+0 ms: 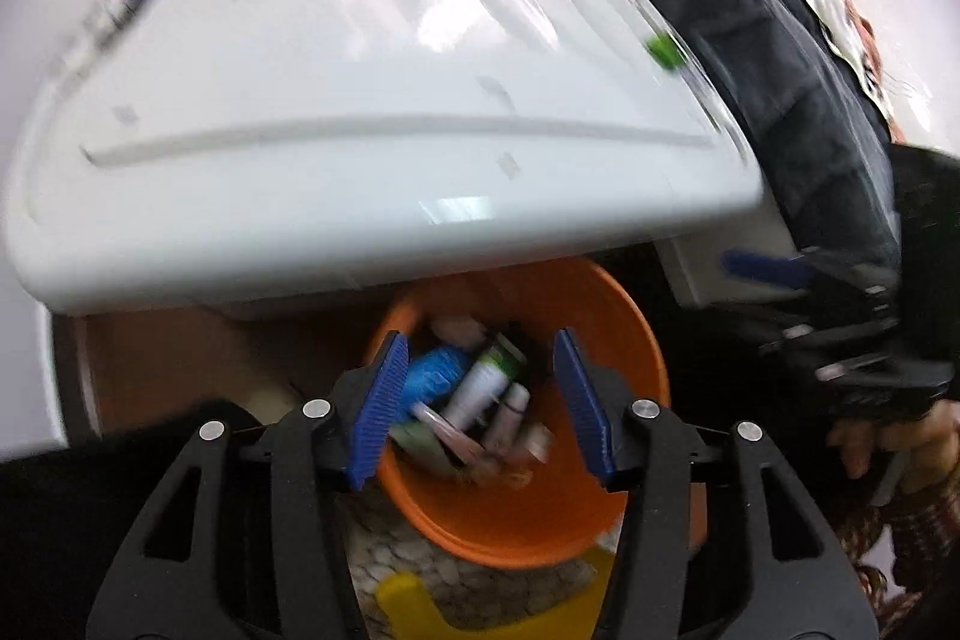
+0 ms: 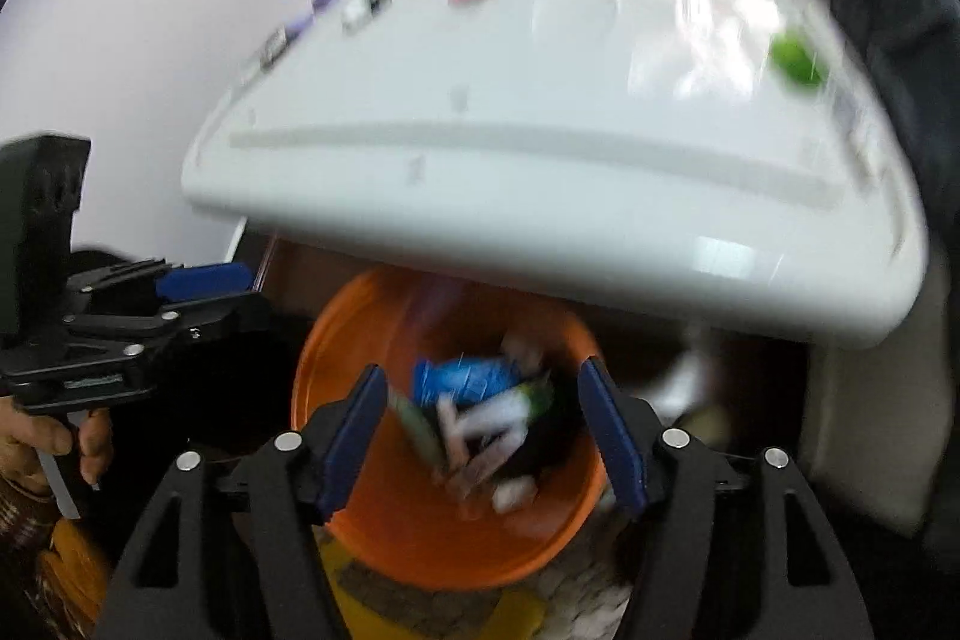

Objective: Collect trash
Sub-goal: 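Drop the tan cord and white charger from both tools into the orange bucket, then grasp the small white bottle with the left tool while the right tool grasps the pink egg-shaped item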

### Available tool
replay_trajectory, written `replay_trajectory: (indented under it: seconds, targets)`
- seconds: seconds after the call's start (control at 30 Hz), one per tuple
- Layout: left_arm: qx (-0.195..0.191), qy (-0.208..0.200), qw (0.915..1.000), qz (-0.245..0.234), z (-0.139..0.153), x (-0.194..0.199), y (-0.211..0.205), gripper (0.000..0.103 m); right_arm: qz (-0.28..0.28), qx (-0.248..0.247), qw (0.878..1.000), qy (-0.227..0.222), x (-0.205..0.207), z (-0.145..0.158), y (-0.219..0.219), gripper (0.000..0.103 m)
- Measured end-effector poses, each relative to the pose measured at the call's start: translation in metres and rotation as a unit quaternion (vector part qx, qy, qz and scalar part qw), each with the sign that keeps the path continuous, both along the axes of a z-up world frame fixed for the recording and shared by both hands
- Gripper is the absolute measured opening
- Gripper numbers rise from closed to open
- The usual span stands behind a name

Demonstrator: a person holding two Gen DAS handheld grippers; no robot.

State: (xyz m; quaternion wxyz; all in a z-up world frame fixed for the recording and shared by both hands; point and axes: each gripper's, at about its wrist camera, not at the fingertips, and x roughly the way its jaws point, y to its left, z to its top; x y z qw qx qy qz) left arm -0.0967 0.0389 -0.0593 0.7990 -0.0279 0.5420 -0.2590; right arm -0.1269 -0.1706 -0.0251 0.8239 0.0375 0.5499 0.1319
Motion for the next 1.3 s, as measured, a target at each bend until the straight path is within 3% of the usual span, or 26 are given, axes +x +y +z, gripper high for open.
replay_trajectory:
  seconds: [0.1,0.27,0.4,0.47,0.6,0.8,0.97,1.0,1.07,1.1,1.17,1.3]
  targets:
    - [0.006,-0.035,0.999,0.029,0.02,0.028,0.011,0.055,0.003,-0.011,0.998,-0.062,0.026,0.038,0.005,0.076]
    - [0.025,-0.107,0.9907,0.079,0.051,0.097,0.022,0.068,-0.003,0.012,0.99,-0.143,0.089,0.089,0.003,0.086]
    - [0.038,-0.092,0.9889,0.11,0.042,0.155,0.028,0.07,-0.017,0.001,0.984,-0.179,0.125,0.086,0.011,0.088]
    - [0.052,-0.069,0.9893,0.117,0.029,0.187,0.026,0.07,-0.023,0.01,0.984,-0.175,0.132,0.075,0.008,0.092]
    - [0.079,-0.072,0.9884,0.108,0.009,0.224,0.021,0.07,-0.019,0.046,0.991,-0.124,0.142,0.046,0.003,0.092]
    - [0.122,-0.071,0.985,0.099,-0.016,0.258,0.013,0.07,-0.029,0.044,0.985,-0.163,0.135,0.055,-0.002,0.098]
    - [0.131,-0.089,0.9825,0.099,-0.02,0.26,0.008,0.075,-0.054,0.07,0.984,-0.152,0.133,0.053,-0.015,0.098]
    - [0.14,-0.099,0.9805,0.095,-0.021,0.258,0.006,0.074,-0.058,0.069,0.985,-0.148,0.133,0.051,-0.015,0.098]
    - [0.151,-0.12,0.9773,0.088,-0.023,0.251,0.002,0.048,-0.066,0.063,0.986,-0.136,0.135,0.048,-0.016,0.098]
    - [0.142,-0.117,0.9791,0.086,-0.022,0.25,0.001,0.022,-0.066,0.065,0.988,-0.127,0.137,0.047,-0.016,0.098]
    - [0.115,-0.095,0.9839,0.098,-0.018,0.245,0.003,0.022,-0.06,0.071,0.988,-0.122,0.138,0.044,-0.014,0.098]
    - [0.085,-0.092,0.9872,0.099,-0.005,0.225,0.004,0.022,-0.042,0.022,0.987,-0.155,0.133,0.049,-0.002,0.098]
